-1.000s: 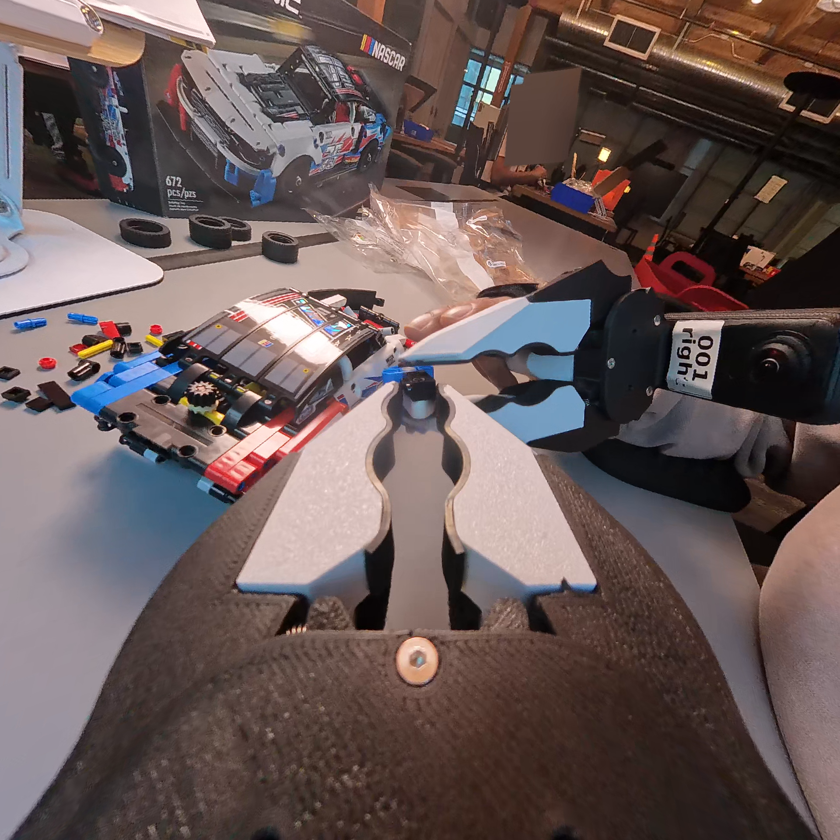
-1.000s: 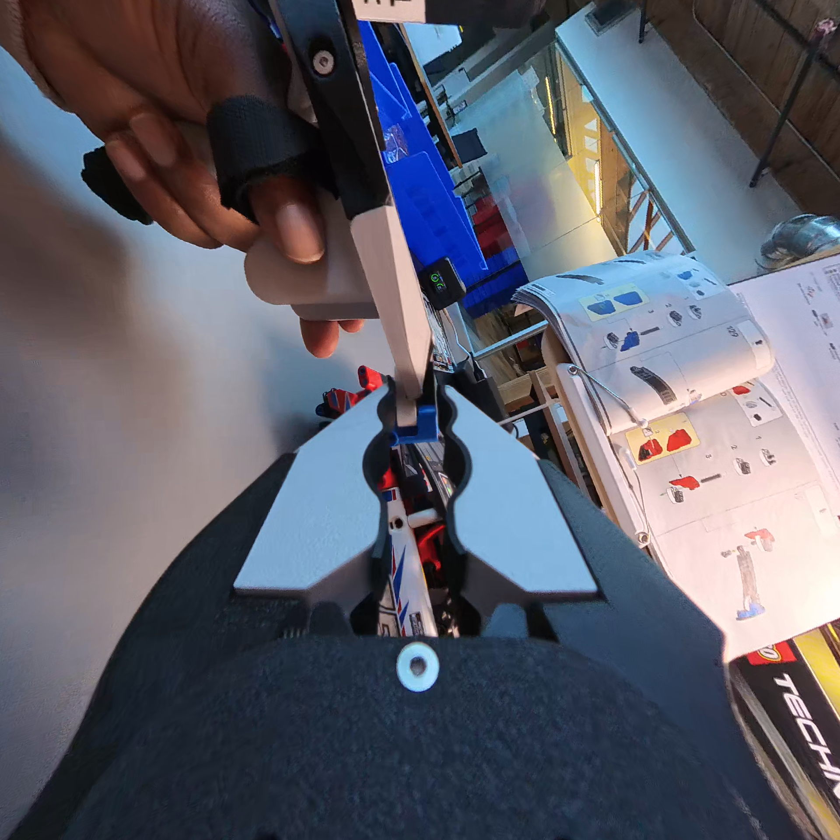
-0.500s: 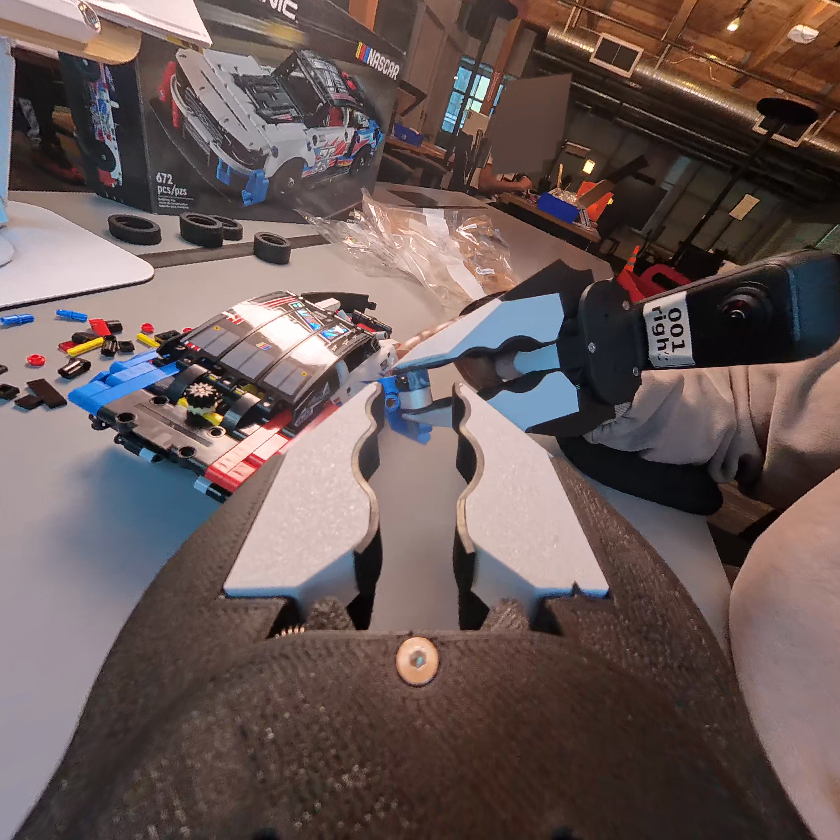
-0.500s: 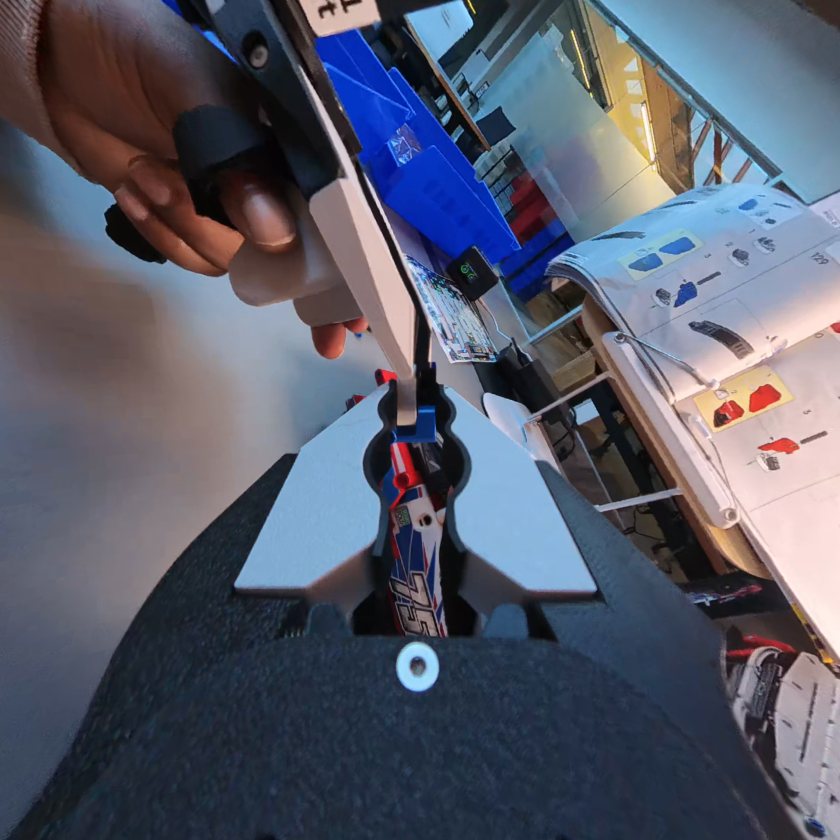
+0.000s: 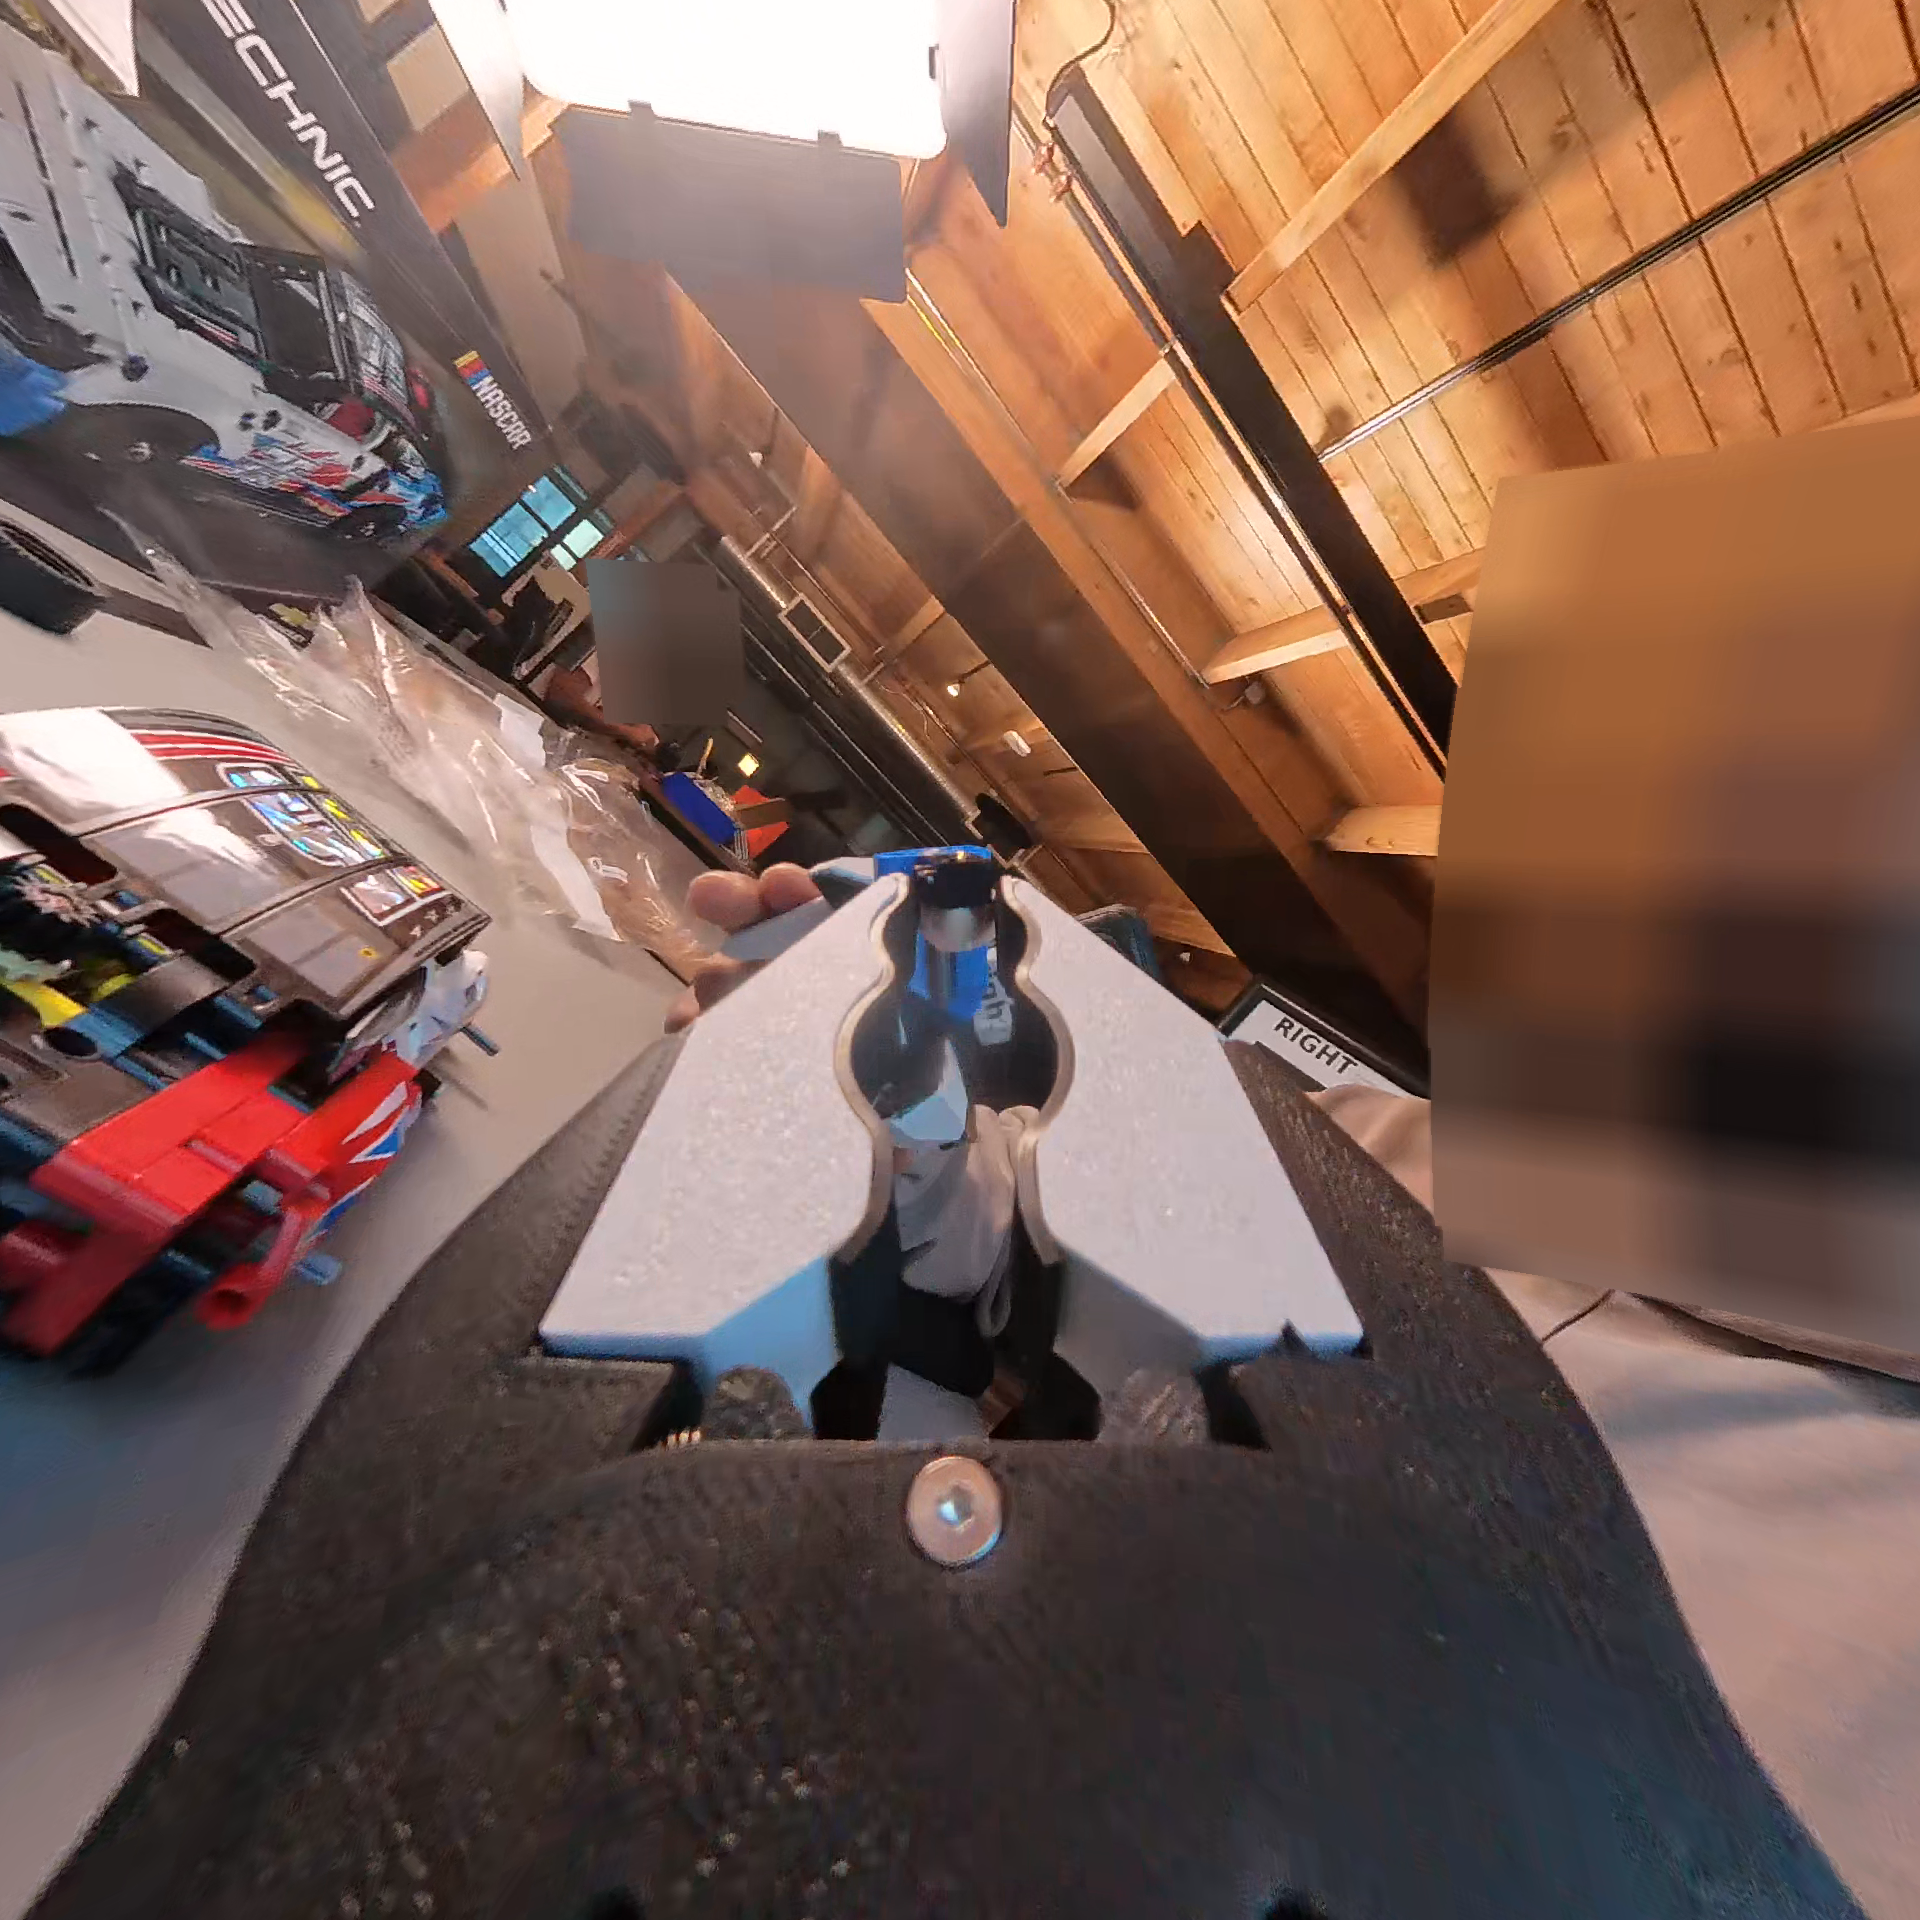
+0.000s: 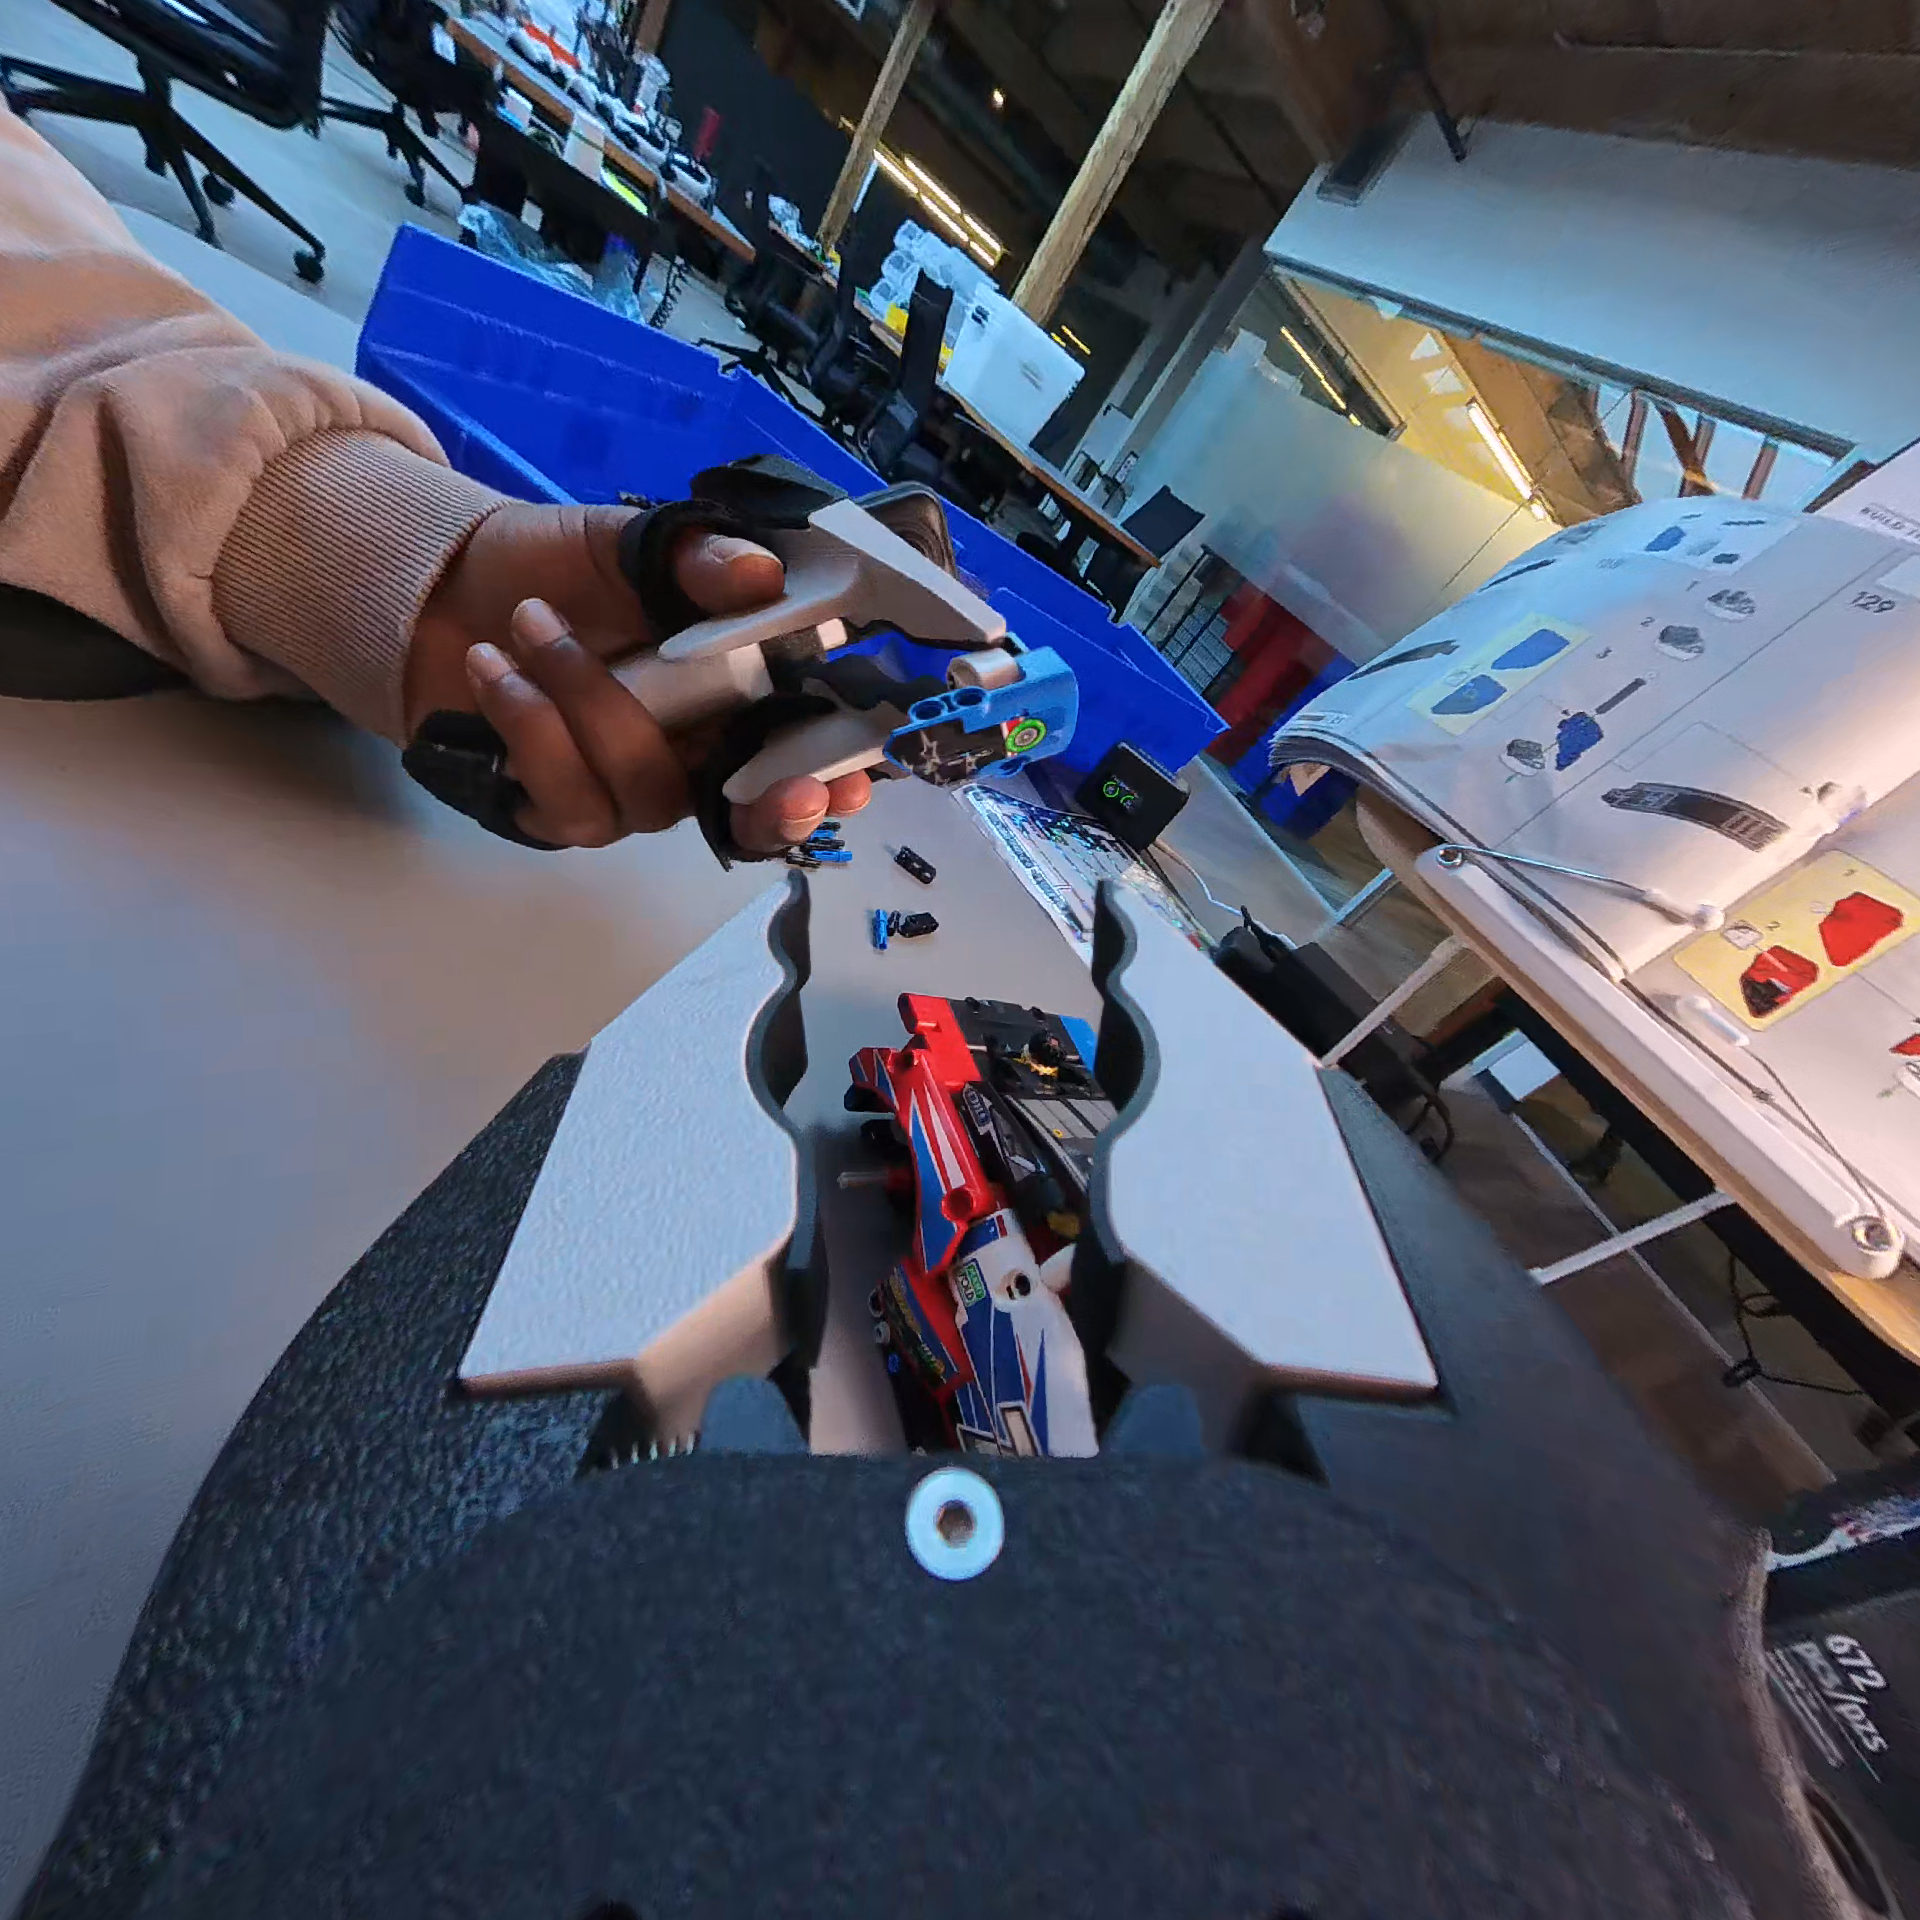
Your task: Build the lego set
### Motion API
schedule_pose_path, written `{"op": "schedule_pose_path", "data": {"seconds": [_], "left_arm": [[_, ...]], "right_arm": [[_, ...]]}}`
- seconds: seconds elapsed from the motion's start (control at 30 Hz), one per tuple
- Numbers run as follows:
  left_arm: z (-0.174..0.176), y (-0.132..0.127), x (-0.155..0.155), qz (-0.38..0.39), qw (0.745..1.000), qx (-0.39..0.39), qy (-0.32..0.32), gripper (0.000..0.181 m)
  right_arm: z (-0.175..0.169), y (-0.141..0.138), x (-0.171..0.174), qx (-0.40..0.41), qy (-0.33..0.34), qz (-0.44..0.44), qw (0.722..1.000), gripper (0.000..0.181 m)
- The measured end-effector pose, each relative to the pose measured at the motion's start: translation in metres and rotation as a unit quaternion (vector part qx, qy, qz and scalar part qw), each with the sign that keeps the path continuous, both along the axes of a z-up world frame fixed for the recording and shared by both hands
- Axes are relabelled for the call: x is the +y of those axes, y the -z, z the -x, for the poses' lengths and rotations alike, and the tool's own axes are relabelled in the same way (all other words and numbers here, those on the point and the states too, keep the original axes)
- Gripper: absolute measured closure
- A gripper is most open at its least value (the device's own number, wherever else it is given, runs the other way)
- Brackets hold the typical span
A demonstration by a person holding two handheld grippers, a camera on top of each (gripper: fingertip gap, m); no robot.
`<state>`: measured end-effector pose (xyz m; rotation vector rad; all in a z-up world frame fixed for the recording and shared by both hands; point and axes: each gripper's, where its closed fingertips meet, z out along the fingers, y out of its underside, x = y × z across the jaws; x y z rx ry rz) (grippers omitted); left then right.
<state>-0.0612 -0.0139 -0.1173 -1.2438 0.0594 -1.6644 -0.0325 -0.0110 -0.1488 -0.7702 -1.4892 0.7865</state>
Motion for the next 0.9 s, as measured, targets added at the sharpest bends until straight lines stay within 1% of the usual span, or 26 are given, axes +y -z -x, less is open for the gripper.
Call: {"op": "schedule_pose_path", "data": {"seconds": [0.1, 0.27, 0.4, 0.5, 0.6, 0.73, 0.9], "left_arm": [[-0.006, -0.004, -0.005, -0.013, 1.000, -0.001, 0.012, 0.170], [-0.016, -0.001, -0.007, -0.007, 1.000, -0.004, 0.030, 0.170], [-0.025, 0.003, -0.008, -0.002, 0.999, 0.004, 0.045, 0.170], [-0.025, 0.006, -0.006, 0.002, 0.999, 0.009, 0.043, 0.169], [-0.024, 0.015, -0.002, -0.001, 0.998, 0.062, 0.012, 0.169], [-0.025, 0.026, 0.001, -0.014, 0.987, 0.157, -0.024, 0.167], [-0.023, 0.035, 0.004, -0.015, 0.975, 0.218, -0.045, 0.167]], "right_arm": [[-0.001, -0.007, -0.003, 0.013, 0.001, -0.012, 1.000, 0.132], [-0.001, -0.015, -0.013, 0.023, -0.005, -0.026, 0.999, 0.133], [-0.001, -0.020, -0.017, 0.030, -0.005, -0.033, 0.999, 0.140], [-0.001, -0.017, -0.017, 0.022, -0.004, -0.046, 0.999, 0.145], [-0.001, -0.010, -0.012, 0.011, 0.002, -0.060, 0.998, 0.146], [0.000, 0.002, -0.007, -0.005, 0.008, -0.095, 0.995, 0.146], [0.002, 0.011, -0.001, -0.022, 0.021, -0.123, 0.992, 0.146]]}}
